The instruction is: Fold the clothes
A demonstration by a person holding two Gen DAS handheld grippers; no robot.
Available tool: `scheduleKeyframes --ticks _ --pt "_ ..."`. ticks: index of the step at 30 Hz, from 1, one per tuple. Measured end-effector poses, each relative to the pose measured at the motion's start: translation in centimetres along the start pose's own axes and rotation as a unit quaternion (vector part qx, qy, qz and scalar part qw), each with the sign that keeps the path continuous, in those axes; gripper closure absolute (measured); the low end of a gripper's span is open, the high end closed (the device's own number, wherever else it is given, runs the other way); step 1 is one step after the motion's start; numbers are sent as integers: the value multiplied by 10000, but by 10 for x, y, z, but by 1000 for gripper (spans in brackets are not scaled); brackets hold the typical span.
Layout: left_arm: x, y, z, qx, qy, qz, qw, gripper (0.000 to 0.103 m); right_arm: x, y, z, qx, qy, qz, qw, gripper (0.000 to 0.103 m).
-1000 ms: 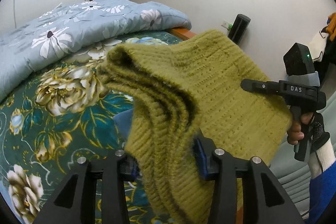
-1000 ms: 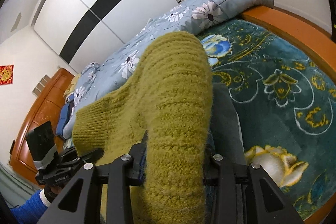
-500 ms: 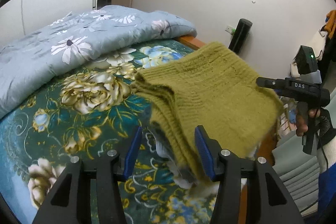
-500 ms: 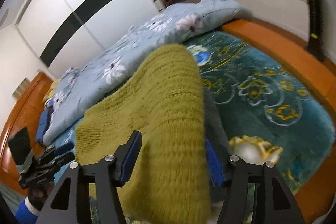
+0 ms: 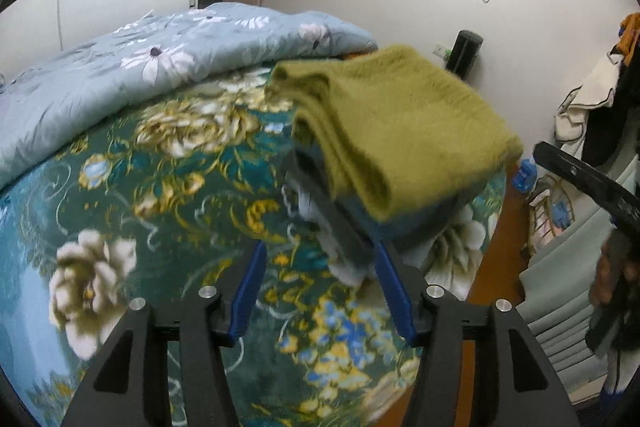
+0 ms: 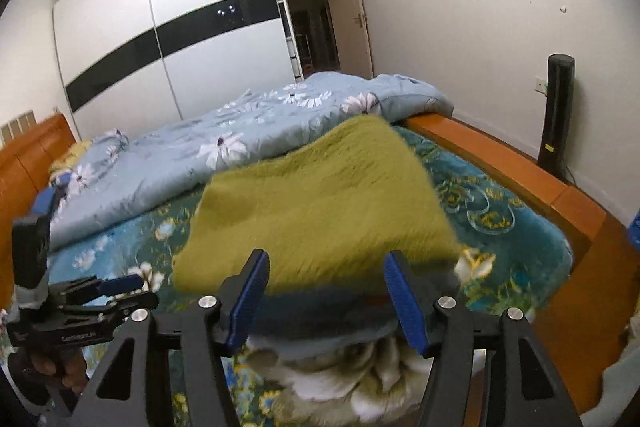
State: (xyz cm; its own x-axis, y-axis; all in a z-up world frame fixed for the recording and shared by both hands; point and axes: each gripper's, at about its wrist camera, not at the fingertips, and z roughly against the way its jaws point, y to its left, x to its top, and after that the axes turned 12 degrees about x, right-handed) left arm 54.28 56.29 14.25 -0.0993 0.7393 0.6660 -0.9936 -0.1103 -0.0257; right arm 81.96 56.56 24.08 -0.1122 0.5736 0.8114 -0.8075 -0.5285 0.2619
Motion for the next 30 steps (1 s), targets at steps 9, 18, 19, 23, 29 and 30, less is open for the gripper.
scheduleKeyframes --ticks 9,18,19,23,29,30 --pt "-53 4 -7 341 58 146 9993 34 -65 22 -16 -75 60 -170 9998 30" --pt "-73 10 -8 717 101 136 9973 24 -89 27 -25 -395 175 -310 9986 7" --pt "-74 11 -8 734 88 165 9971 21 -90 28 -26 -411 200 -323 9984 3" --pt "-74 10 -3 780 -97 172 9968 21 -94 31 -28 -486 239 -326 9980 0" --pt "-77 9 0 722 -231 147 9970 21 -103 29 -33 -660 342 -429 9963 0" --pt "-77 9 1 703 -267 150 9971 21 -105 29 -34 -694 367 -428 9960 0"
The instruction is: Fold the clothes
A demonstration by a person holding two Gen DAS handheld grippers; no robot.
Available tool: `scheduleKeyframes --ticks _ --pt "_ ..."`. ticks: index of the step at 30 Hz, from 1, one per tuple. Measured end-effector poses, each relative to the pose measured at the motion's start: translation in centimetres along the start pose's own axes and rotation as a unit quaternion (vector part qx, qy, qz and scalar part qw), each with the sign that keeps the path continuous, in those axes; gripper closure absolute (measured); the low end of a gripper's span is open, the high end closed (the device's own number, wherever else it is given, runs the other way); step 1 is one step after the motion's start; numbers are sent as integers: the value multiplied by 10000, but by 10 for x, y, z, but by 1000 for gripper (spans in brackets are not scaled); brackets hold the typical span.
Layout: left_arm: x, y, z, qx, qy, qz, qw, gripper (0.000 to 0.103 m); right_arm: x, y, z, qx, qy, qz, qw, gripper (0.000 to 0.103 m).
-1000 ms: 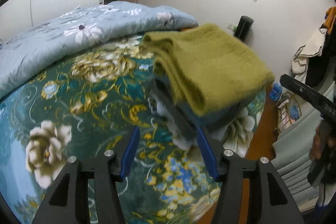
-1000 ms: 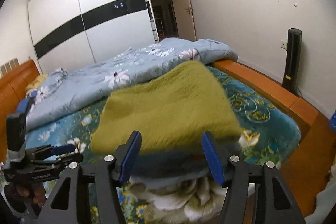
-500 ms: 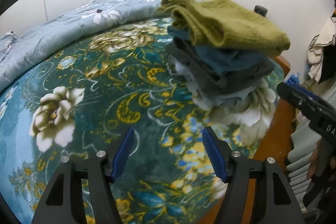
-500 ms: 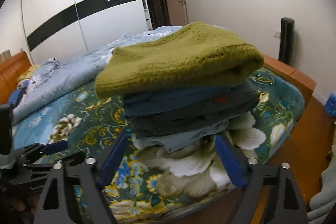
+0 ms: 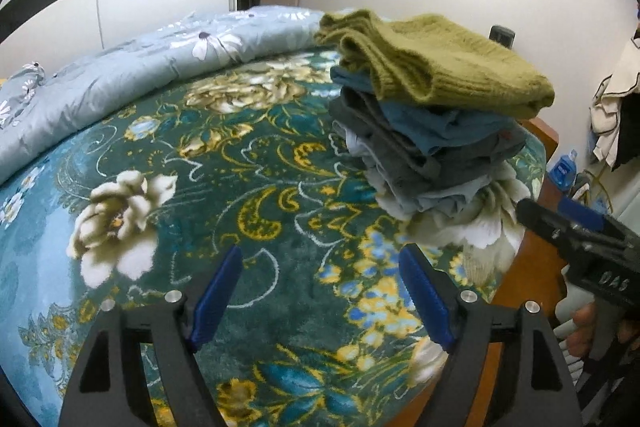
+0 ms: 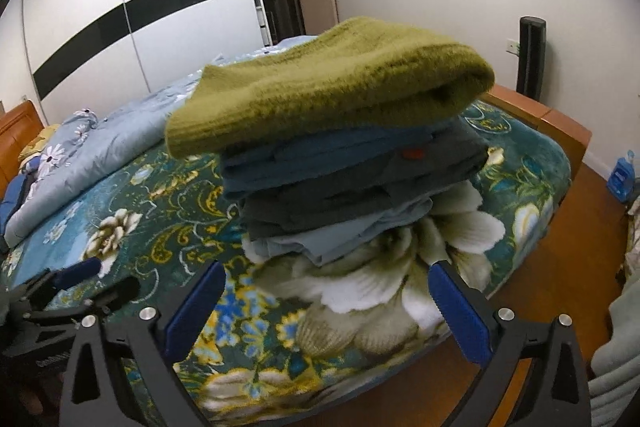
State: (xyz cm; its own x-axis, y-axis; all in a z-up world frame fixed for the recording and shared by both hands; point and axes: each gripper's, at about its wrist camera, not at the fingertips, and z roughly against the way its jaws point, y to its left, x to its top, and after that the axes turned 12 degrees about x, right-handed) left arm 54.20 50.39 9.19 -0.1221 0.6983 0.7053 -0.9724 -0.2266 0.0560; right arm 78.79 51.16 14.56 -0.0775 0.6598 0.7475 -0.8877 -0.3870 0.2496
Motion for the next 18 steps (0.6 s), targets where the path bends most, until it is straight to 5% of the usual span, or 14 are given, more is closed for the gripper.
scheduleKeyframes --ticks 10,18 --pt "0 1 -2 -213 -97 136 9996 21 -12 5 -14 41 231 5 9997 0" --pt "0 -3 -6 143 -155 40 9998 21 -12 7 -24 90 331 35 9994 0"
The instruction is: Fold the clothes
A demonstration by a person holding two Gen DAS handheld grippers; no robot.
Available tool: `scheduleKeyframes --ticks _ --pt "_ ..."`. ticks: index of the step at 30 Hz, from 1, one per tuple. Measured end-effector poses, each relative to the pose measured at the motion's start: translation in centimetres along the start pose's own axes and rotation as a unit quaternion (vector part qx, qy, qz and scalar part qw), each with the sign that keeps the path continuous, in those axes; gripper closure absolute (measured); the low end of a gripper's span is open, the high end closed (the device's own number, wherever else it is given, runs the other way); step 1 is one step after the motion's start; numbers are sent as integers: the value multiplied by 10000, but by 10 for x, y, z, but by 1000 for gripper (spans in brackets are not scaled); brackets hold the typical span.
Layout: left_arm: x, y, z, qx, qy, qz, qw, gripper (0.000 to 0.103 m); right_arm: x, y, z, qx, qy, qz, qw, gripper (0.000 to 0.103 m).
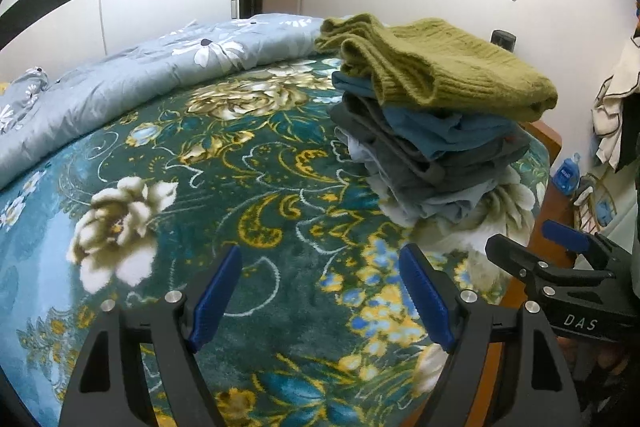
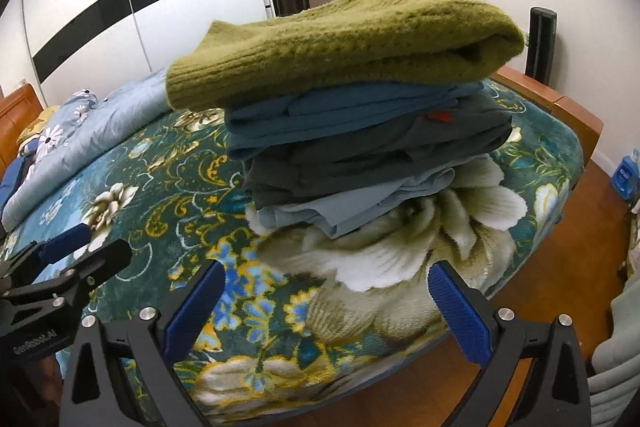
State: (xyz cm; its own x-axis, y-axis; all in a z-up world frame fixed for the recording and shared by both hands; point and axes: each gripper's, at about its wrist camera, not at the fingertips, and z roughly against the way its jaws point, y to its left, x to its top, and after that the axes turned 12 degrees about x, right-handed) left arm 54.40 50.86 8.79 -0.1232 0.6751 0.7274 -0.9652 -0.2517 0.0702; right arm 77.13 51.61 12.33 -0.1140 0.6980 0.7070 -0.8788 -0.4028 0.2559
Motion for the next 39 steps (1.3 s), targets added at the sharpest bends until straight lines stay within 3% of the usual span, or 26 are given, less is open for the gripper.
scheduleKeyframes --ticks 11,39 --pt "-3 -1 -7 363 -34 26 9993 21 -2 -1 -5 21 32 -6 10000 0" --pt "-8 -1 -15 537 14 47 9985 21 0 6 -7 -83 8 62 9999 0"
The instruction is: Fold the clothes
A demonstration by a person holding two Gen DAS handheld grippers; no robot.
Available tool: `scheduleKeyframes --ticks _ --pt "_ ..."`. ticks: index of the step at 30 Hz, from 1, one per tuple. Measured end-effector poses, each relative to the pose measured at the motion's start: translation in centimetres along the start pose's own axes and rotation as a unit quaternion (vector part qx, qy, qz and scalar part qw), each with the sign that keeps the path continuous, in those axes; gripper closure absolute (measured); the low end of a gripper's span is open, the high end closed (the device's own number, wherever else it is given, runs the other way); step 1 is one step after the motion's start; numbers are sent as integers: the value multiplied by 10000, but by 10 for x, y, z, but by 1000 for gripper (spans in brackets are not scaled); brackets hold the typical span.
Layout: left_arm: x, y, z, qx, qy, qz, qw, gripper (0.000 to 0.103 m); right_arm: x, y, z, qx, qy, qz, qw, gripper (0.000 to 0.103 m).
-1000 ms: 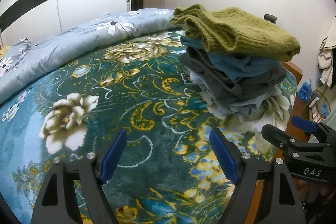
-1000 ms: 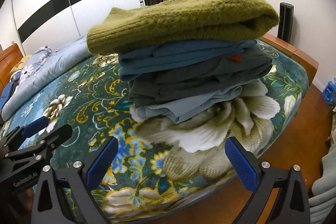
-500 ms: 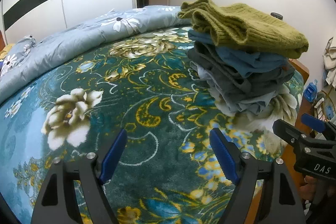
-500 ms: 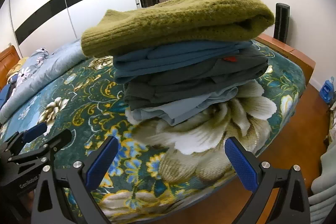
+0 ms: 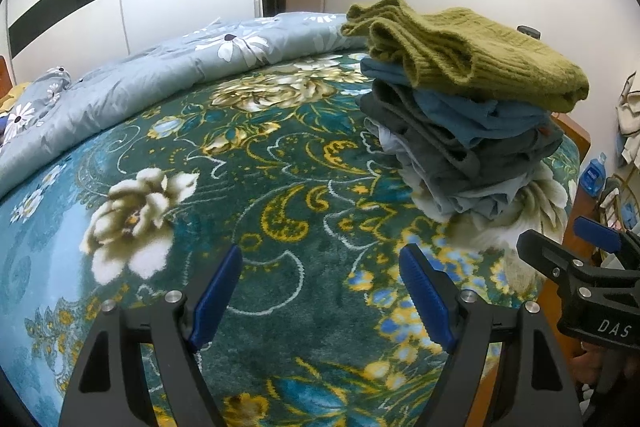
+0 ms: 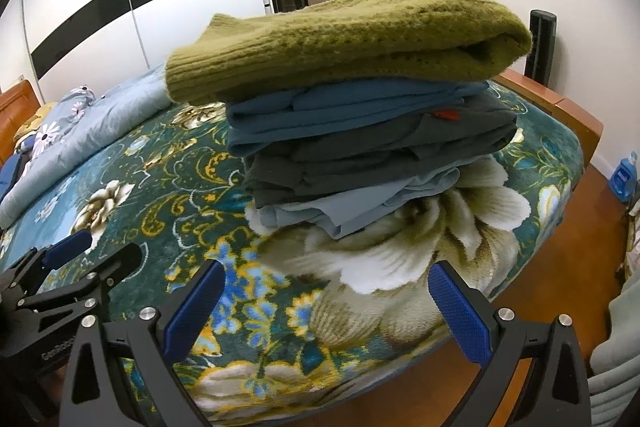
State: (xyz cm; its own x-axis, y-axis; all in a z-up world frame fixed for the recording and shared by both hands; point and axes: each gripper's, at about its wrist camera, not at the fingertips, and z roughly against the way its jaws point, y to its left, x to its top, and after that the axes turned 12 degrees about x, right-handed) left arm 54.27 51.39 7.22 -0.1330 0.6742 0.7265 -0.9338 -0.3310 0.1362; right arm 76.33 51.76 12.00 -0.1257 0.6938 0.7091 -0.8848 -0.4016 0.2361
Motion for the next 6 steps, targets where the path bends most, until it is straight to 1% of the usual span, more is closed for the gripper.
scheduleKeyframes --ticks 6 --pt "0 2 0 -20 -13 9 10000 21 0 1 1 5 6 12 10000 0"
